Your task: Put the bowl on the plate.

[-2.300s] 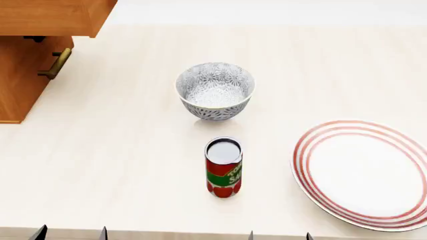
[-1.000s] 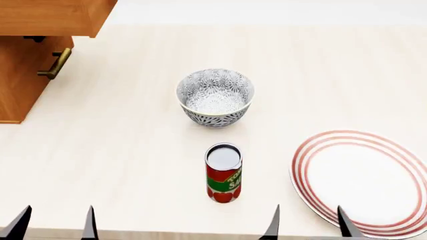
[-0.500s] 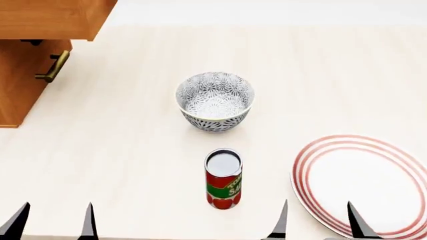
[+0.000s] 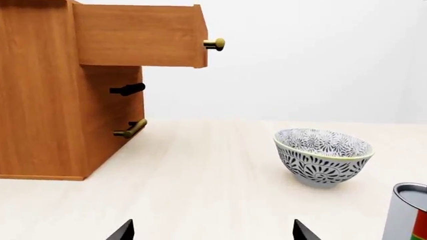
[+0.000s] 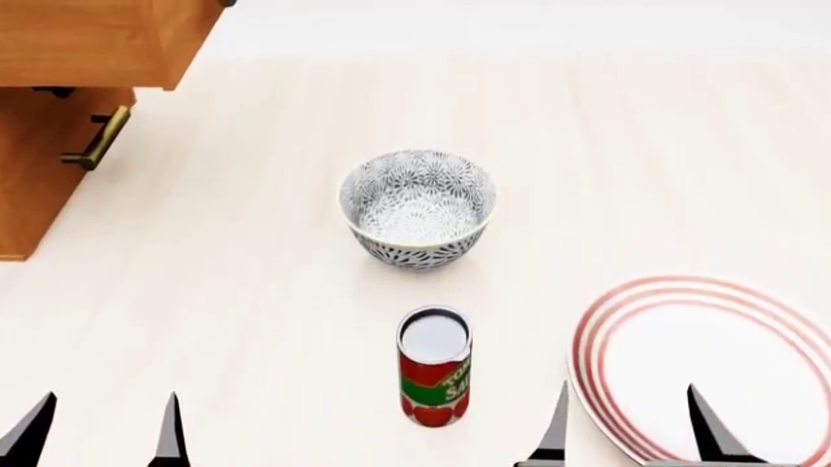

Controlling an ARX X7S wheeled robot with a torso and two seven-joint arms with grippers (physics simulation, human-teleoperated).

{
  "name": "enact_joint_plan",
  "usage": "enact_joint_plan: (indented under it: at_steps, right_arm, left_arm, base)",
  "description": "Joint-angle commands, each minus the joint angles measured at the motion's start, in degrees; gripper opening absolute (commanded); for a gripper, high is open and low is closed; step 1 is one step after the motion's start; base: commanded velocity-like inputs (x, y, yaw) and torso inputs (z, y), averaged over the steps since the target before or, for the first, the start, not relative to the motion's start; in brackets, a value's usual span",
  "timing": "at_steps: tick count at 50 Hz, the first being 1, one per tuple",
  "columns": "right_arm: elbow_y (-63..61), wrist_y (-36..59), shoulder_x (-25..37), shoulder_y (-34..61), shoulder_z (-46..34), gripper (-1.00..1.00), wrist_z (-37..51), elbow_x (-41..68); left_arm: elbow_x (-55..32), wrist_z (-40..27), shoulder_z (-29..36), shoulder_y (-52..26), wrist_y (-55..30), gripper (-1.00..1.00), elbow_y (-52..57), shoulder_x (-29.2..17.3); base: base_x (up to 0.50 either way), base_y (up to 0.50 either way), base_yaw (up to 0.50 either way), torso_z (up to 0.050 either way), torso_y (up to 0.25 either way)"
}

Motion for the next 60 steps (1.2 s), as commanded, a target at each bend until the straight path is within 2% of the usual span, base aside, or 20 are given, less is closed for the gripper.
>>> enact_joint_plan:
  at_steps: [1, 32, 60]
  right_arm:
    - [-1.9, 1.3, 0.9, 0.0, -0.1, 1.00, 0.2, 0.6]
    - [0.0, -0.4, 1.8, -0.2, -0.8, 1.00, 0.3, 0.8]
    - [-3.9, 2.2, 3.6, 0.0, -0.7, 1.00, 1.6, 1.4]
  left_arm:
    - [-0.7, -0.4, 0.3, 0.2, -0.3, 1.00, 0.8, -0.5]
    - [-2.1, -1.8, 1.6, -0.2, -4.0, 1.00, 5.2, -2.1]
    - [-2.5, -2.4, 2.2, -0.4, -2.5, 1.00, 3.8, -2.8]
  base:
    - [0.08, 0.00, 0.00, 0.000, 0.000]
    - [0.08, 0.00, 0.00, 0.000, 0.000]
    - [0.11, 0.00, 0.00, 0.000, 0.000]
